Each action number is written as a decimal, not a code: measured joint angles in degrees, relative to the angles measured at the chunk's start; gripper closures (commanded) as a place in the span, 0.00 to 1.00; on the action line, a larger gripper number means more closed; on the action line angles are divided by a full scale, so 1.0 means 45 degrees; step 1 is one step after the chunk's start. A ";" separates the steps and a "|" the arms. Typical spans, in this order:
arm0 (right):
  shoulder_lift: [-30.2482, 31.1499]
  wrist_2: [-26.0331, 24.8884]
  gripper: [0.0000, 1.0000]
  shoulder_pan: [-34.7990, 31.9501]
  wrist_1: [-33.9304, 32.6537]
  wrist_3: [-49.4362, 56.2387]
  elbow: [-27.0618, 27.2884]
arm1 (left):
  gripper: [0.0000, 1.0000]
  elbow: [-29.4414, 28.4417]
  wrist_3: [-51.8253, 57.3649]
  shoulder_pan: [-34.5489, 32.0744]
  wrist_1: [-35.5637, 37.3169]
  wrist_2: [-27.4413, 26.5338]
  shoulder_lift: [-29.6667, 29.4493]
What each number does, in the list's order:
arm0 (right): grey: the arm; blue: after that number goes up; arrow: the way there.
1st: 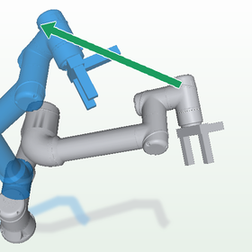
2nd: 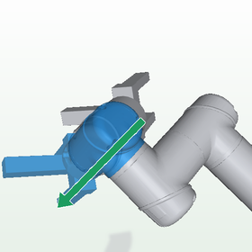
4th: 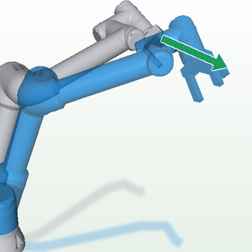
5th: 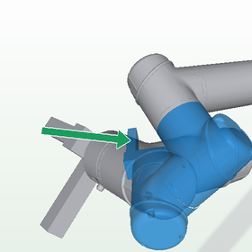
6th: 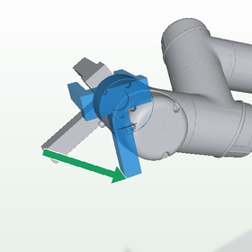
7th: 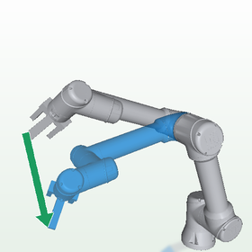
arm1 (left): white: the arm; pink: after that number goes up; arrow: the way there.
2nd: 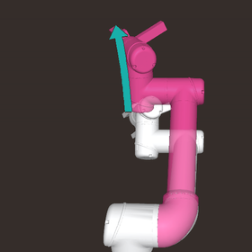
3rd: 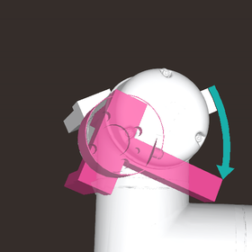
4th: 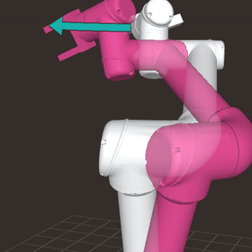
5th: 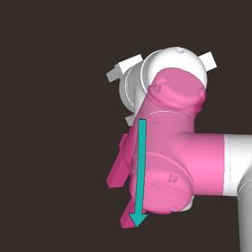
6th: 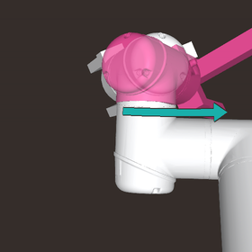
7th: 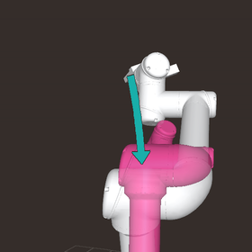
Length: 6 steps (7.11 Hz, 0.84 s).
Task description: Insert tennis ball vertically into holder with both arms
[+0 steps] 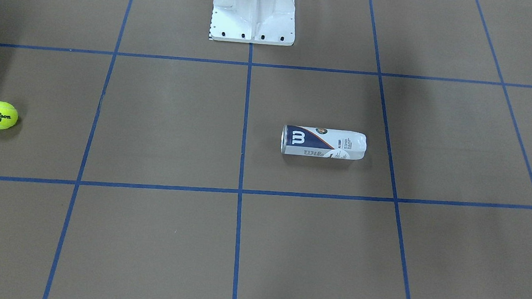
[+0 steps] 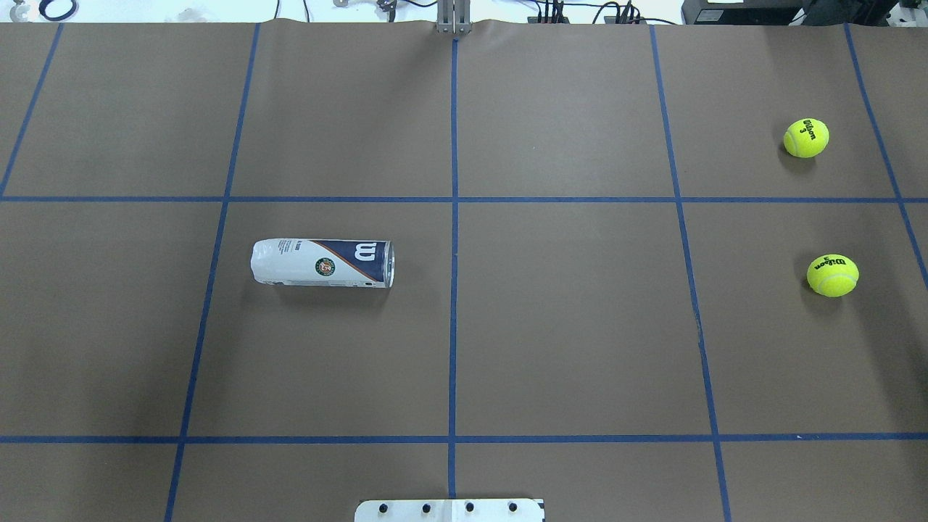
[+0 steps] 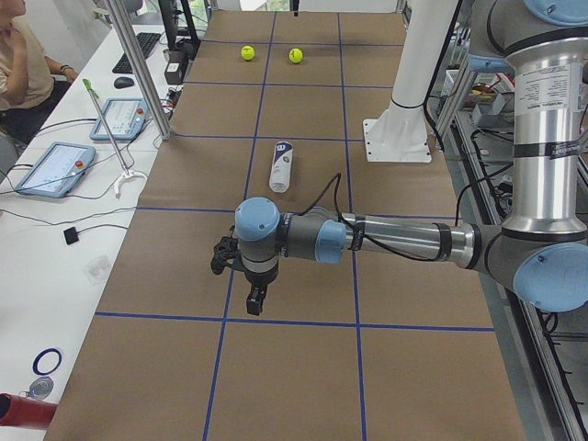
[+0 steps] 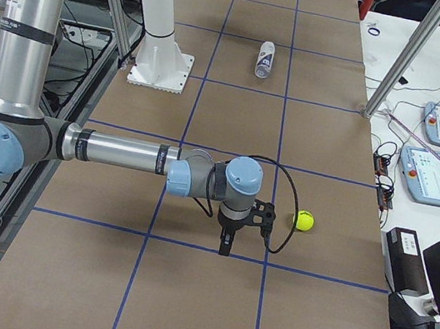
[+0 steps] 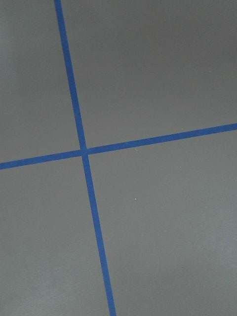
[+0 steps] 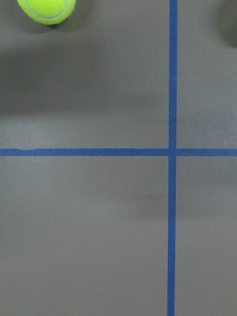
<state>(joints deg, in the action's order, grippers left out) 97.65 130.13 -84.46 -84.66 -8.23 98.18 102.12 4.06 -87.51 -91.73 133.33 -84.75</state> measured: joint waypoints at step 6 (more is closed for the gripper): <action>-0.1071 -0.0381 0.00 -0.0051 0.0025 0.0129 0.0156 | 0.00 0.0447 -0.0158 0.0033 -0.0277 -0.0048 -0.1500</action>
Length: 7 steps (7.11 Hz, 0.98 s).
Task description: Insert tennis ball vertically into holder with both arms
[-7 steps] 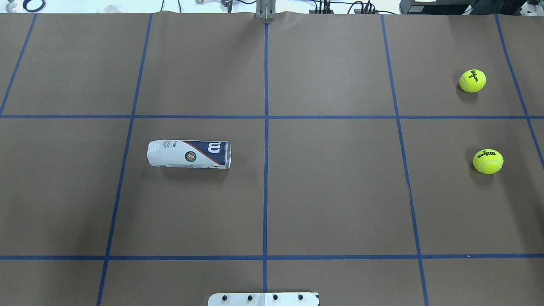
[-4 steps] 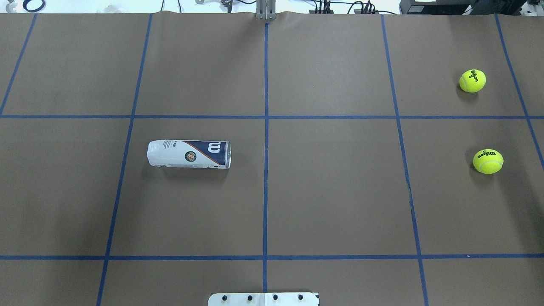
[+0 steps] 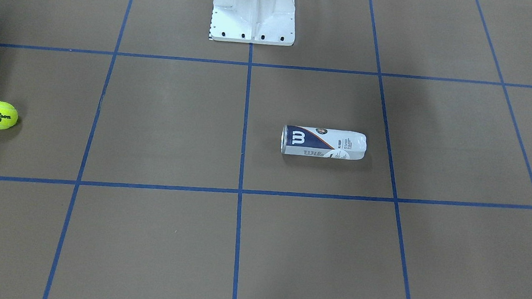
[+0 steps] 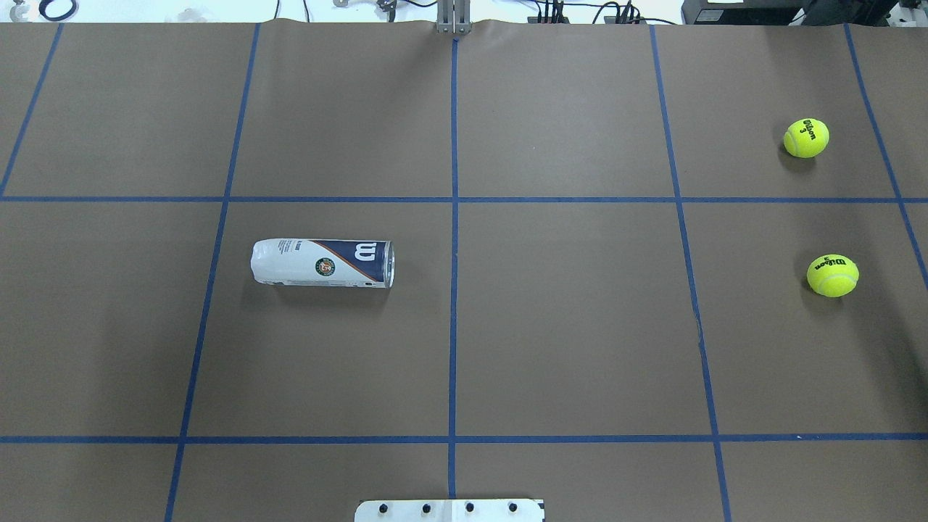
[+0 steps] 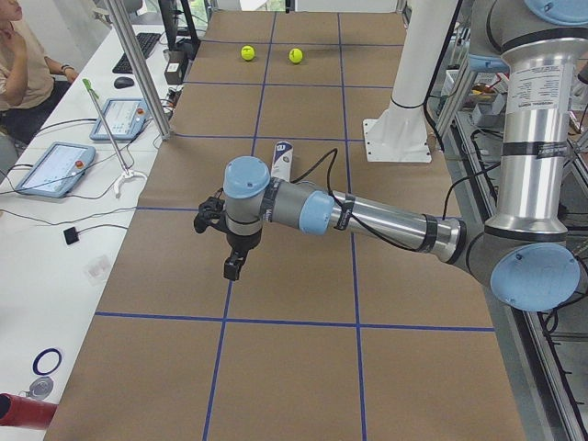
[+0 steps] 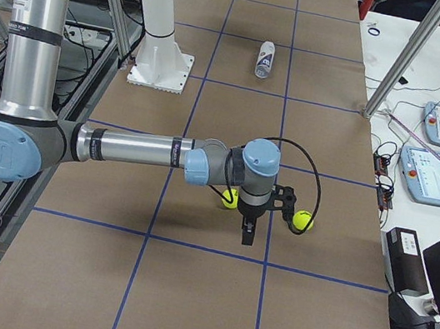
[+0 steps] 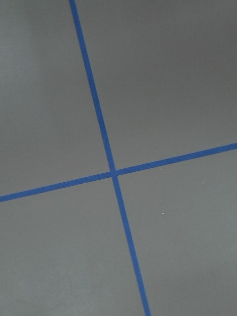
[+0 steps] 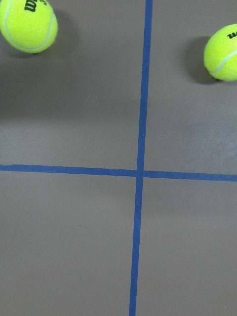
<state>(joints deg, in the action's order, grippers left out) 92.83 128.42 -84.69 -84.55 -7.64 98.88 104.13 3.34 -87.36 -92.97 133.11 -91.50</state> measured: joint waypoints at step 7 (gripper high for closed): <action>-0.0844 -0.0095 0.01 -0.0027 0.0000 -0.0170 0.0908 | 0.01 -0.0550 0.0020 0.0901 -0.3042 -0.0045 -0.1546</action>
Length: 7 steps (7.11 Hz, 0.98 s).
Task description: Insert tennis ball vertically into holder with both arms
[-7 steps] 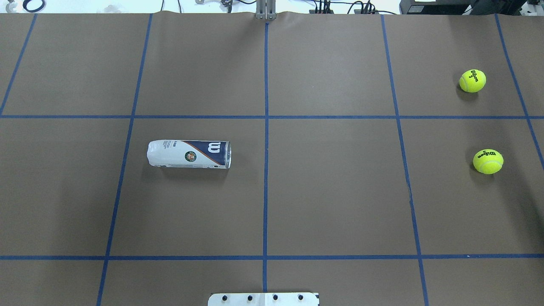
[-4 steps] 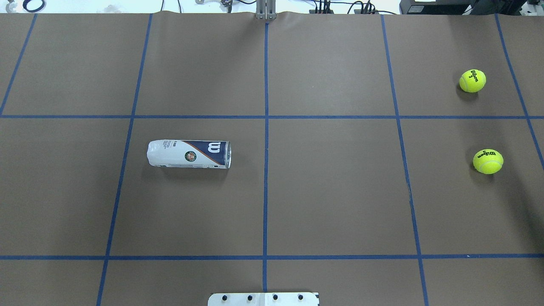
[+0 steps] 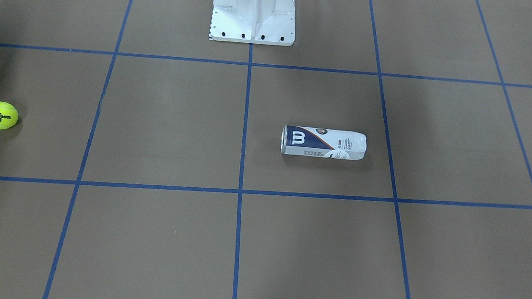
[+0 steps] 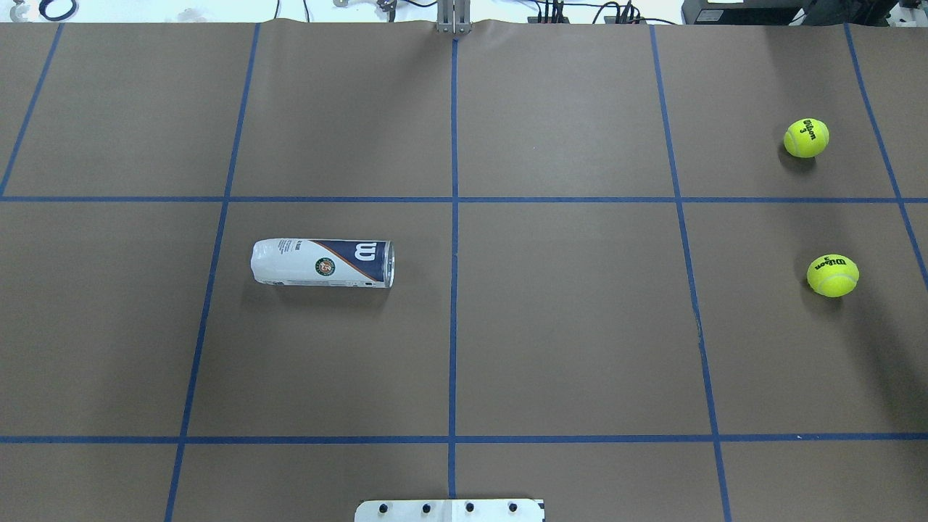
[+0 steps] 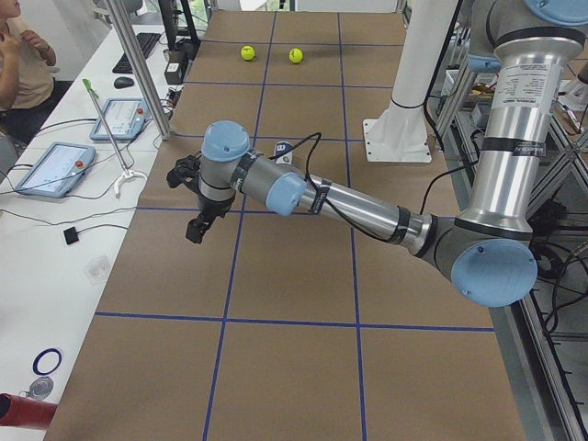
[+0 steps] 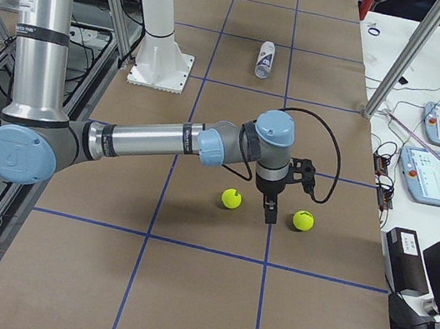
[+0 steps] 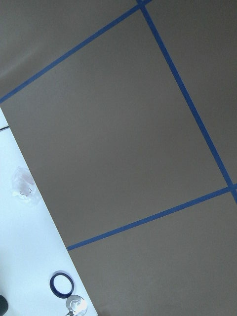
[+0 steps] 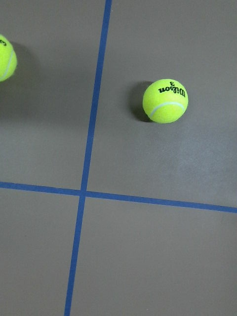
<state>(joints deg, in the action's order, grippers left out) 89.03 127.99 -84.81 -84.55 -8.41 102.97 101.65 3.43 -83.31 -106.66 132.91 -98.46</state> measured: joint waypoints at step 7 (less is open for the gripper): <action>0.0397 0.0148 0.01 0.0116 0.2420 0.0239 -0.0485 | 0.01 -0.0132 -0.1002 0.4905 -0.3349 -0.0126 -0.2996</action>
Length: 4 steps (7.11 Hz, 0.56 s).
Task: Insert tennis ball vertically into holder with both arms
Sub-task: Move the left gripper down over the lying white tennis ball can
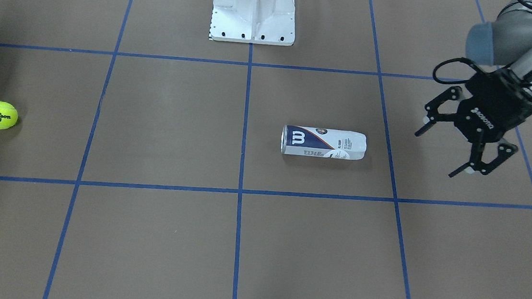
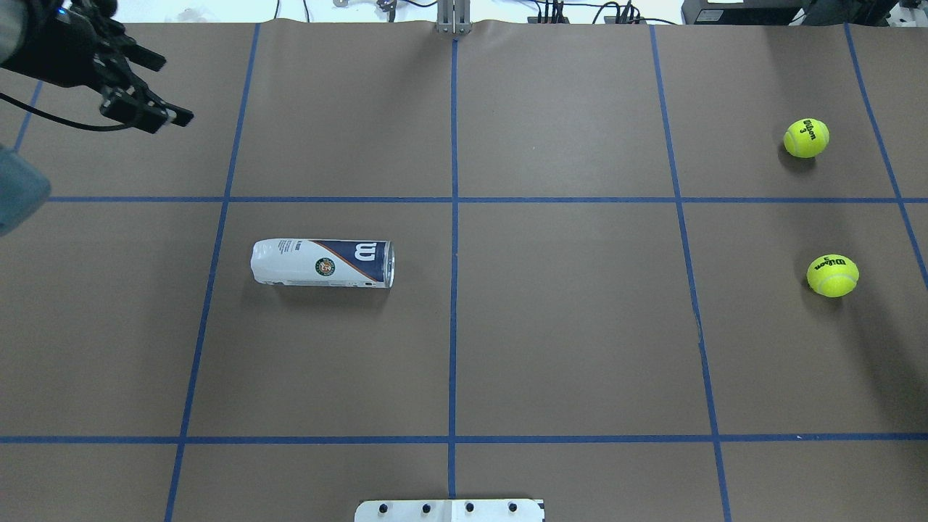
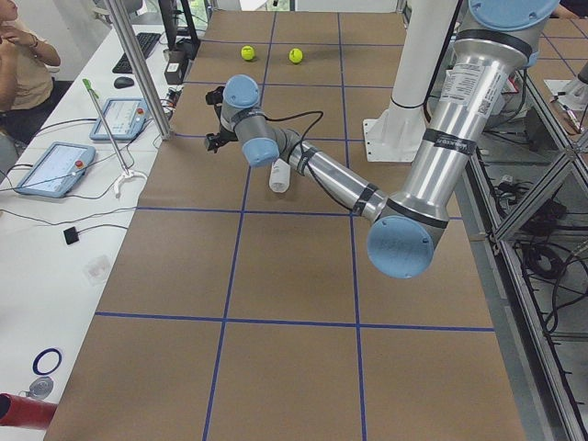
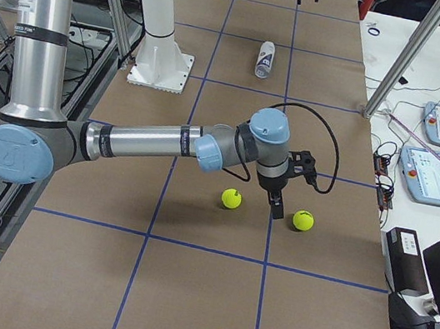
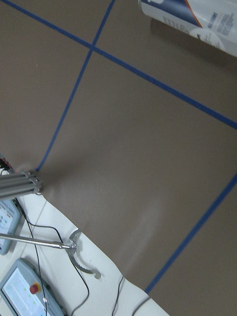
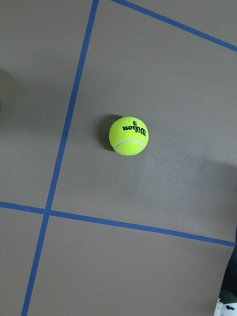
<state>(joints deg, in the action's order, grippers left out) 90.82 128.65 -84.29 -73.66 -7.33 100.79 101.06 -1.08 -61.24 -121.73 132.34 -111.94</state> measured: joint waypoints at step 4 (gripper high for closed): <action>0.0191 0.0327 0.01 0.0001 0.0563 -0.0010 -0.0294 | 0.03 -0.0054 0.1471 0.2411 0.2313 -0.0460 -0.1540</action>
<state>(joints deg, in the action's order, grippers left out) 91.67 130.12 -84.29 -71.12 -7.38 99.46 100.82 5.54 -50.39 -111.33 130.28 -118.87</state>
